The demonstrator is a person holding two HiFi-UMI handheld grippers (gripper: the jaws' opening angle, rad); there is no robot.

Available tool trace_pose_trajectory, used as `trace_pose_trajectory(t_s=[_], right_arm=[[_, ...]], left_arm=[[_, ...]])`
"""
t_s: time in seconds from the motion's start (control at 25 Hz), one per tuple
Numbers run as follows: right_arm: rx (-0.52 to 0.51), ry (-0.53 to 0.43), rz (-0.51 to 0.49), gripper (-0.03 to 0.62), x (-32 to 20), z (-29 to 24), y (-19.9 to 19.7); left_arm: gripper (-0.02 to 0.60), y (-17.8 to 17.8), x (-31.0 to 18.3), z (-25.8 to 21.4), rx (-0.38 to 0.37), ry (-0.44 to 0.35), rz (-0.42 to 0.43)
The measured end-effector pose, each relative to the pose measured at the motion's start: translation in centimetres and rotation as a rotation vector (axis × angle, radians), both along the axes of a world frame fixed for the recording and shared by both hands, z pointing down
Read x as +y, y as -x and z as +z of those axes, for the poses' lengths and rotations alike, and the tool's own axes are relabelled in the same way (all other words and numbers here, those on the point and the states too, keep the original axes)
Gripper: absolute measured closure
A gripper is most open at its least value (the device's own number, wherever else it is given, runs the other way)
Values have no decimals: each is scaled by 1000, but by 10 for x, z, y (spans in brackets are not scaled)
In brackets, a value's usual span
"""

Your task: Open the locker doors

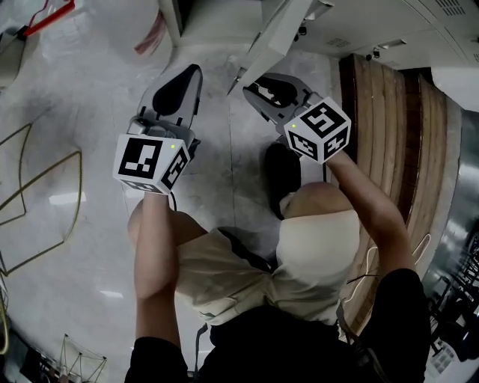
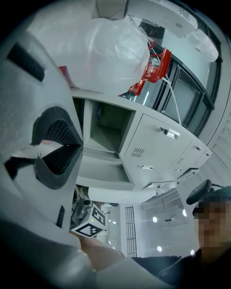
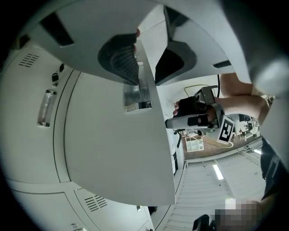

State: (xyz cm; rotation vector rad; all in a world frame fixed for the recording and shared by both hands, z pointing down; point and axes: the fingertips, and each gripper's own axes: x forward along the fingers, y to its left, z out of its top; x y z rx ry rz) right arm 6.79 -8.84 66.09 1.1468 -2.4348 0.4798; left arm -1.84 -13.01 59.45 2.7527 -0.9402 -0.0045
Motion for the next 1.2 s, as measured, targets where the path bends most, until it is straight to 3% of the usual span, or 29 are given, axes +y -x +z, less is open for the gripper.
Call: trace_pose_trajectory(t_s=[0.56,1.2], right_arm=[[35,9,66,473,35,0,-54],[57,-10,229,471,62,-1,-128]], left_arm=[[563,-31,-4,23,-7,27,65],[563,-101,7,36,-24,36,182]])
